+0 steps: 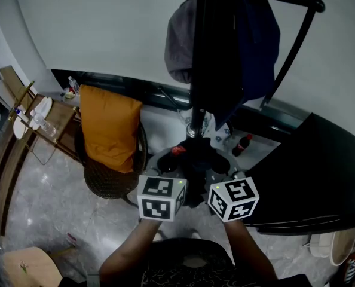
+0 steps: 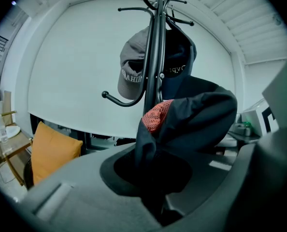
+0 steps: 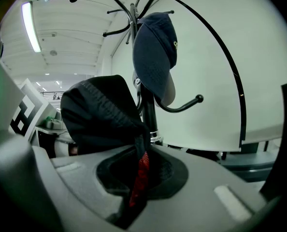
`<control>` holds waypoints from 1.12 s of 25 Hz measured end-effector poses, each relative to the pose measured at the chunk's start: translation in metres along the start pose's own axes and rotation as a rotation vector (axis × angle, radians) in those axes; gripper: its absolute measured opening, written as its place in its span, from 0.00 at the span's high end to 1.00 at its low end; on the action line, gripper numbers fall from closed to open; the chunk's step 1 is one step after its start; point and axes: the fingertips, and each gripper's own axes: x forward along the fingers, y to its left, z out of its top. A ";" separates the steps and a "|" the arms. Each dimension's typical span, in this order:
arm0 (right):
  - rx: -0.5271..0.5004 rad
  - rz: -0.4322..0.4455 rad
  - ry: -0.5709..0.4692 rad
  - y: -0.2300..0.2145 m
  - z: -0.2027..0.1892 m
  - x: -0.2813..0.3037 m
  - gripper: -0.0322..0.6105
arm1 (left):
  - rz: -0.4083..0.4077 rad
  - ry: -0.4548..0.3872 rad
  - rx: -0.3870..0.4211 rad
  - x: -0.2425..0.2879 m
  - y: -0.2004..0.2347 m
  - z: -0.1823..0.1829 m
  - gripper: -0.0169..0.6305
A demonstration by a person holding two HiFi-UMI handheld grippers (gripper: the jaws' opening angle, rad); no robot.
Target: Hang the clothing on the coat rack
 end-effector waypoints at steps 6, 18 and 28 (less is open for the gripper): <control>0.016 0.009 0.016 0.000 -0.009 -0.001 0.91 | 0.004 0.027 0.000 -0.001 -0.001 -0.010 0.93; 0.032 0.030 0.045 0.005 -0.025 -0.006 0.91 | 0.022 0.039 -0.025 -0.008 -0.003 -0.026 0.93; 0.040 0.055 0.063 0.009 -0.037 -0.017 0.91 | 0.038 0.052 -0.041 -0.018 -0.012 -0.040 0.93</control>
